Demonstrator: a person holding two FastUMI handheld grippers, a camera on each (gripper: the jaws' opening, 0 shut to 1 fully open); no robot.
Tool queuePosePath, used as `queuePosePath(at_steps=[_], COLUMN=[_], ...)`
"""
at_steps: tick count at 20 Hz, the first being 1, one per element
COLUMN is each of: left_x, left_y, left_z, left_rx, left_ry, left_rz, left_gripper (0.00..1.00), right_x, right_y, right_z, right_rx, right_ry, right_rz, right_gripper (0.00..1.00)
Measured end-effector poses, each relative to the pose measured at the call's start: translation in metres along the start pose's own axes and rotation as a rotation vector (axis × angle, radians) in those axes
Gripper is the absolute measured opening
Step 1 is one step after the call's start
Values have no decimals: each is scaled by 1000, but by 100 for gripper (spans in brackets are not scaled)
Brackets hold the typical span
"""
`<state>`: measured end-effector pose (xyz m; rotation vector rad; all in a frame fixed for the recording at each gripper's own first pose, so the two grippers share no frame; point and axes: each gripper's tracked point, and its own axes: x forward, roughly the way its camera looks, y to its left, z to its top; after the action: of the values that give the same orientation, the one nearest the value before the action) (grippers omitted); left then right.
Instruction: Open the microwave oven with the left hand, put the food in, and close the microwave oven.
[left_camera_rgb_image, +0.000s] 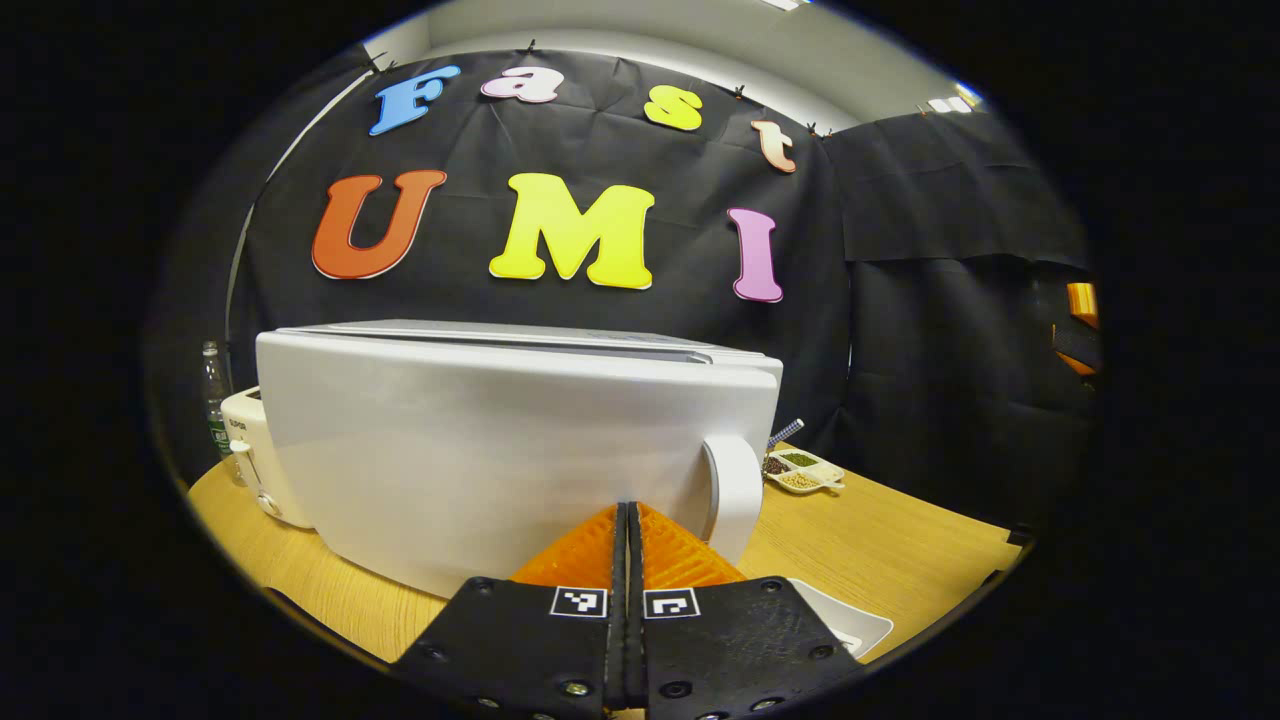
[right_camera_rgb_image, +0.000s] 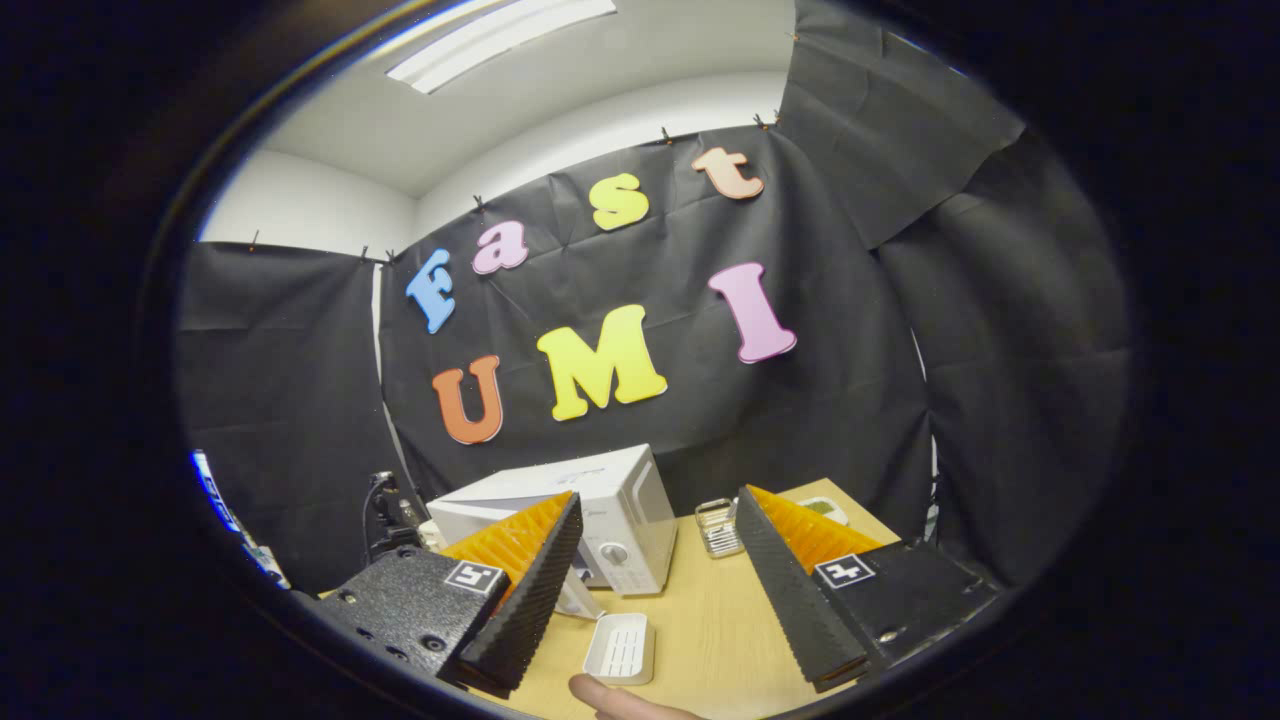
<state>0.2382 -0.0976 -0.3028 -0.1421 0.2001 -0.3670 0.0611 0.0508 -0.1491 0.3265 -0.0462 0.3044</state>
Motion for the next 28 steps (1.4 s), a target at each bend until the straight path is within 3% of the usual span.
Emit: queuePosePath(at_steps=[7,9,14,19,22,23,24,26,27,28], left_x=[55,62,64,61,46,37,25,-3,-19,-30], left_y=[-5,3,2,3,-9,-8,-9,-7,-3,-2], left_z=[0,2,0,-4,-22,-19,-14,1,12,17], left_rx=[14,51,85,79,74,84,83,78,79,81], left_ry=[33,50,39,63,140,131,124,108,95,88], left_rz=[42,97,122,146,120,126,128,154,186,196], left_gripper=[0,1,1,1,1,14,2,1,3,29], right_x=[2,-1,-13,-26,-38,-42,-47,-51,-51,-52], right_y=[-7,-9,-14,-8,-3,-3,-1,2,5,9], right_z=[3,6,16,23,25,24,25,28,25,22], right_rx=[-27,-30,-50,-43,-48,-46,-42,-49,-59,-65], right_ry=[-3,-7,-40,-49,-55,-54,-55,-60,-49,-34], right_rz=[-11,-17,-49,-78,-83,-89,-93,-106,-110,-110], right_gripper=[98,98,98,98,98,98,98,98,98,98])
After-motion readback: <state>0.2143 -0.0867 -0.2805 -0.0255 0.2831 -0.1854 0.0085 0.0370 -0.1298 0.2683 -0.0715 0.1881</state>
